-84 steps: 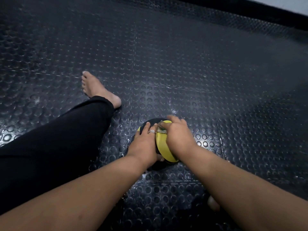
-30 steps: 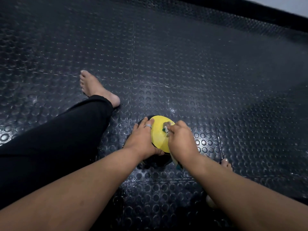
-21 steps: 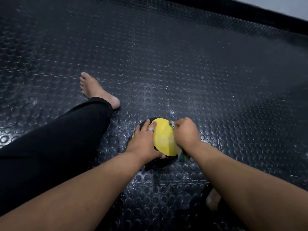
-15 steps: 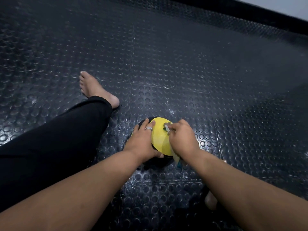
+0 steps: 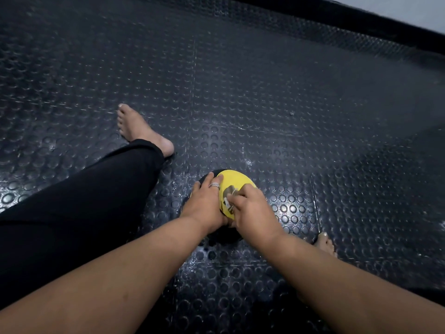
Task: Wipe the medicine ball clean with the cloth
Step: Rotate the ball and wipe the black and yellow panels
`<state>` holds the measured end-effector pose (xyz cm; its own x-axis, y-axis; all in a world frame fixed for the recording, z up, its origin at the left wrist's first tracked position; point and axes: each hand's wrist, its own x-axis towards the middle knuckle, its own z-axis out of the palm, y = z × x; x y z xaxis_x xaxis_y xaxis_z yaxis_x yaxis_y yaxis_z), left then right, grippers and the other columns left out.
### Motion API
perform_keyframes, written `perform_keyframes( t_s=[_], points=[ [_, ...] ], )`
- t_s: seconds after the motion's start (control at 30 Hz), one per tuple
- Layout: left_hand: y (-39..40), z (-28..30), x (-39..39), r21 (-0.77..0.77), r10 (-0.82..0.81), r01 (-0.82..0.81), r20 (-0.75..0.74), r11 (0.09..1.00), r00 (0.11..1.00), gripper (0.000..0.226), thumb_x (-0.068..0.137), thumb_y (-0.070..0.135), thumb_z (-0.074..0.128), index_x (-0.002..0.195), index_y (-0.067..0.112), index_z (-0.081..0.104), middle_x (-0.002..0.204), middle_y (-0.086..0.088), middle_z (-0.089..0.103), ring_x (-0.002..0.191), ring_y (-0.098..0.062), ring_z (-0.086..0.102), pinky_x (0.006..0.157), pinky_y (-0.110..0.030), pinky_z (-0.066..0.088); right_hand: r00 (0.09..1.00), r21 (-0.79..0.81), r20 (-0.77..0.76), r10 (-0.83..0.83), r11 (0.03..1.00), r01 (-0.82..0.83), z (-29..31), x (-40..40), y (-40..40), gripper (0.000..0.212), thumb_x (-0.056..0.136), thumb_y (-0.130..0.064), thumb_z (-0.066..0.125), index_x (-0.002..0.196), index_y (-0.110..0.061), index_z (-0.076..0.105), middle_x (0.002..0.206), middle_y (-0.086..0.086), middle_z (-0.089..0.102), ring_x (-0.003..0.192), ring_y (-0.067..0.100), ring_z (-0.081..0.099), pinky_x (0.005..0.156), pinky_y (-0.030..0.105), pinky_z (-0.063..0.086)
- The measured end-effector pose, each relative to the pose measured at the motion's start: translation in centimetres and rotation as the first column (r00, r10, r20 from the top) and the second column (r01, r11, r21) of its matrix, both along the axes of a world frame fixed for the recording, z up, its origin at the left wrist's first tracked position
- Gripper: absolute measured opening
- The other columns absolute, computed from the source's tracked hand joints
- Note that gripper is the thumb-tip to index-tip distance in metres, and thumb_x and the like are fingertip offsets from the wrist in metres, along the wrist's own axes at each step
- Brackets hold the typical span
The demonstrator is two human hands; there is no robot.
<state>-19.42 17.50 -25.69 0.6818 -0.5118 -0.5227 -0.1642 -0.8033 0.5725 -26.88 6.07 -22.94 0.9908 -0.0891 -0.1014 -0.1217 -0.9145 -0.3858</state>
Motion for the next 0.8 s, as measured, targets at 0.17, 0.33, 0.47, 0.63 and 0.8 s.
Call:
perform_keyframes(
  t_s=[0.17,0.33,0.47,0.63,0.8],
  points=[
    [-0.1,0.2,0.1,0.012,-0.016,0.017,-0.017,1.000,1.000,0.129,0.062,0.040,0.090,0.156,0.026,0.003,0.164,0.007,-0.004,0.150,-0.029,0.001,0.119,-0.046,0.020,0.970,0.038,-0.056,-0.236,0.970,0.239,-0.9,3.5,-1.8,0.027,0.090,-0.011,0.051,0.111,-0.015,0.069,0.092,0.003,0.042,0.097,0.031,0.049,0.080,0.026,0.037],
    [0.2,-0.3,0.7,-0.016,0.042,-0.043,-0.067,0.999,0.997,0.125,0.064,0.035,0.089,0.156,0.026,0.005,0.164,0.005,-0.003,0.151,-0.027,0.005,0.119,-0.045,0.022,1.000,-0.013,0.009,-0.010,1.000,0.010,0.1,0.9,0.3,0.026,0.085,-0.012,0.053,0.104,-0.009,0.070,0.086,0.005,0.045,0.087,0.031,0.047,0.072,0.031,0.042],
    [0.3,-0.2,0.8,-0.027,0.085,-0.086,-0.057,0.996,0.995,0.127,0.061,0.042,0.090,0.156,0.026,0.007,0.164,0.005,0.000,0.150,-0.026,0.011,0.119,-0.044,0.023,0.996,0.020,0.081,-0.044,0.999,0.043,-0.9,-0.4,-0.2,0.018,0.086,-0.007,0.060,0.099,-0.008,0.073,0.089,0.011,0.055,0.084,0.033,0.052,0.071,0.039,0.050],
    [0.5,-0.1,1.2,0.001,0.149,-0.150,-0.055,0.989,0.987,0.128,0.062,0.047,0.088,0.156,0.020,0.005,0.164,0.000,0.003,0.147,-0.024,0.021,0.117,-0.040,0.027,0.963,0.117,0.036,-0.267,0.958,0.261,-1.1,1.4,-0.8,0.018,0.087,-0.015,0.060,0.102,-0.009,0.070,0.094,0.003,0.053,0.092,0.027,0.051,0.076,0.030,0.047],
    [0.9,-0.1,1.5,-0.008,0.174,-0.175,-0.064,0.985,0.983,0.123,0.064,0.043,0.088,0.156,0.016,0.010,0.162,0.000,0.013,0.143,-0.023,0.031,0.114,-0.034,0.030,0.999,0.019,0.051,-0.019,1.000,0.018,-1.2,0.3,-0.8,0.022,0.086,-0.015,0.061,0.106,-0.013,0.071,0.097,0.007,0.057,0.092,0.026,0.050,0.079,0.037,0.049]
  ],
)
